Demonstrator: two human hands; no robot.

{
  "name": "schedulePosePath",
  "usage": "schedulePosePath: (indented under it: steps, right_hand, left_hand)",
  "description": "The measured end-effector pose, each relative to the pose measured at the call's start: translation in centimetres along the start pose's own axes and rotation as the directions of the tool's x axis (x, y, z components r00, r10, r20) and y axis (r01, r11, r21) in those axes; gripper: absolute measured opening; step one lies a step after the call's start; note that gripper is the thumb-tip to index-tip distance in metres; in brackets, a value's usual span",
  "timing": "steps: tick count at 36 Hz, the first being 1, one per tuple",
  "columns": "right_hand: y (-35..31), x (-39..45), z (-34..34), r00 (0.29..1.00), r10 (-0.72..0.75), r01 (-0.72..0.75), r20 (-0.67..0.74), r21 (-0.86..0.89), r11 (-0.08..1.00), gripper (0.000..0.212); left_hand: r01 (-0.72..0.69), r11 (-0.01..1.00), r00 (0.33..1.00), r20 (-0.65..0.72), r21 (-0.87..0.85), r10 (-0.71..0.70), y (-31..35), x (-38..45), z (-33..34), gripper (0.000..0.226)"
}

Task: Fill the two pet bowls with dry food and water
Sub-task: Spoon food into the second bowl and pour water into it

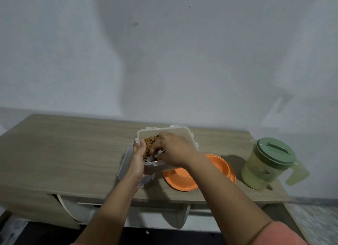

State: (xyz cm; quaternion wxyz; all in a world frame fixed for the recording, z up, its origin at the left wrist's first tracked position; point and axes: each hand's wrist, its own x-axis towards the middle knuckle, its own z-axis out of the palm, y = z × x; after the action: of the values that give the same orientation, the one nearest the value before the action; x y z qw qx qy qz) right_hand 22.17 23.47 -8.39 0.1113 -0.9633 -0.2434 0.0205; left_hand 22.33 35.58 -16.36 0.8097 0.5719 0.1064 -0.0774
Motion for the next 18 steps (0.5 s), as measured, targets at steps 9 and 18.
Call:
schedulePosePath:
  steps: [9,18]
  right_hand:
    - [1.0,-0.2,1.1,0.951,0.048,-0.012,-0.305,0.116,0.993,0.020]
    - [4.2,-1.7,0.2,0.589,0.398,-0.188,-0.704,0.359,0.914,0.026]
  left_hand:
    - [0.009,0.998,0.999,0.034,-0.070,-0.007,0.3,-0.5,0.6,0.046]
    - [-0.011,1.000,0.998,-0.057,0.003,0.012,-0.2,0.0,0.0,0.053]
